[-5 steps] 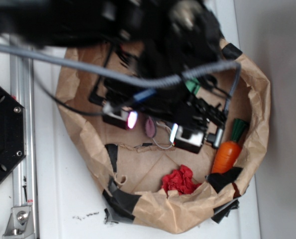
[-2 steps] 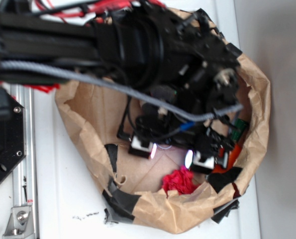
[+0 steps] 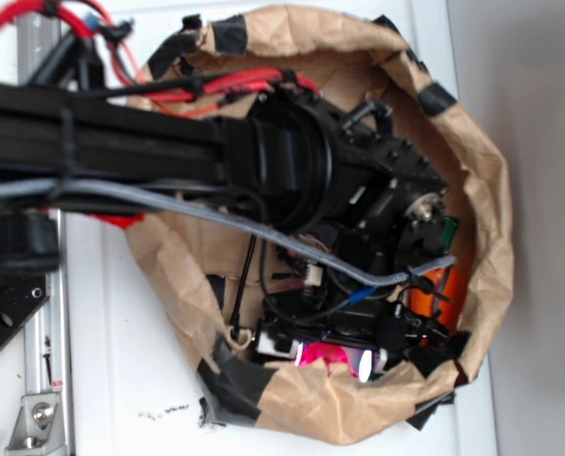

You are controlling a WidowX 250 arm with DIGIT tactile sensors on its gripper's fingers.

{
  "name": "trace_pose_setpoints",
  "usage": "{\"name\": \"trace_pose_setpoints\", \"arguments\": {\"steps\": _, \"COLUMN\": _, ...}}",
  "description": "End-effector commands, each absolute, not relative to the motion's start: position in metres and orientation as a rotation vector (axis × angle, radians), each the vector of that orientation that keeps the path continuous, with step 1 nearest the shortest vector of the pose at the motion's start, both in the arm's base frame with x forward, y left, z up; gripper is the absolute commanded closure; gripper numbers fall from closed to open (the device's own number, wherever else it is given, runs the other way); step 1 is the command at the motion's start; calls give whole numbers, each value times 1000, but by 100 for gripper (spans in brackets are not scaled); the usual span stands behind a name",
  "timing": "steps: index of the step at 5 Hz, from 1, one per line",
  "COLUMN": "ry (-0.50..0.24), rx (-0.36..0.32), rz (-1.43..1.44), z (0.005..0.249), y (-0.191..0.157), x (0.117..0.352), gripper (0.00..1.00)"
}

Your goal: Grab the red paper.

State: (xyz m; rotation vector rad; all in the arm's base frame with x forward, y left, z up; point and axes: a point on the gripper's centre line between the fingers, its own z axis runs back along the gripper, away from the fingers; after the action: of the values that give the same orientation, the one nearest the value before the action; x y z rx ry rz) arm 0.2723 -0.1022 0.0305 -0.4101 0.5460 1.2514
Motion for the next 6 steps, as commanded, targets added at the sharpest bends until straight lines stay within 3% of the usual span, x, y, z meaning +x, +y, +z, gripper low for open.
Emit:
{"name": "trace_pose_setpoints", "arguments": {"steps": 1, "ry": 586, "rx": -382, "rz": 1196, "z": 25, "y": -108, "x": 244, "gripper": 100}}
{"name": "trace_pose_setpoints", "arguments": {"steps": 2, "ry": 507, "rx": -398, "rz": 1108, "z": 40, "y": -89, "x": 251, "gripper": 100}}
{"name": "trace_pose_setpoints", "arguments": {"steps": 3, "ry": 330, "rx": -393, "rz": 892, "z": 69, "y": -56, "x": 268, "gripper": 100}}
{"name": "trace_pose_setpoints", "arguments": {"steps": 4, "ry": 73, "rx": -338, "rz": 775, "z": 117, "y": -14, "x": 277, "gripper": 100}}
{"name": "trace_pose_setpoints", "arguments": {"steps": 5, "ry": -78, "rx": -281, "rz": 627, "z": 156, "y": 23, "x": 285, "gripper": 100}}
{"name": "trace_pose_setpoints", "arguments": {"steps": 6, "ry": -196, "rx": -221, "rz": 363, "z": 183, "y": 18, "x": 292, "gripper": 100}}
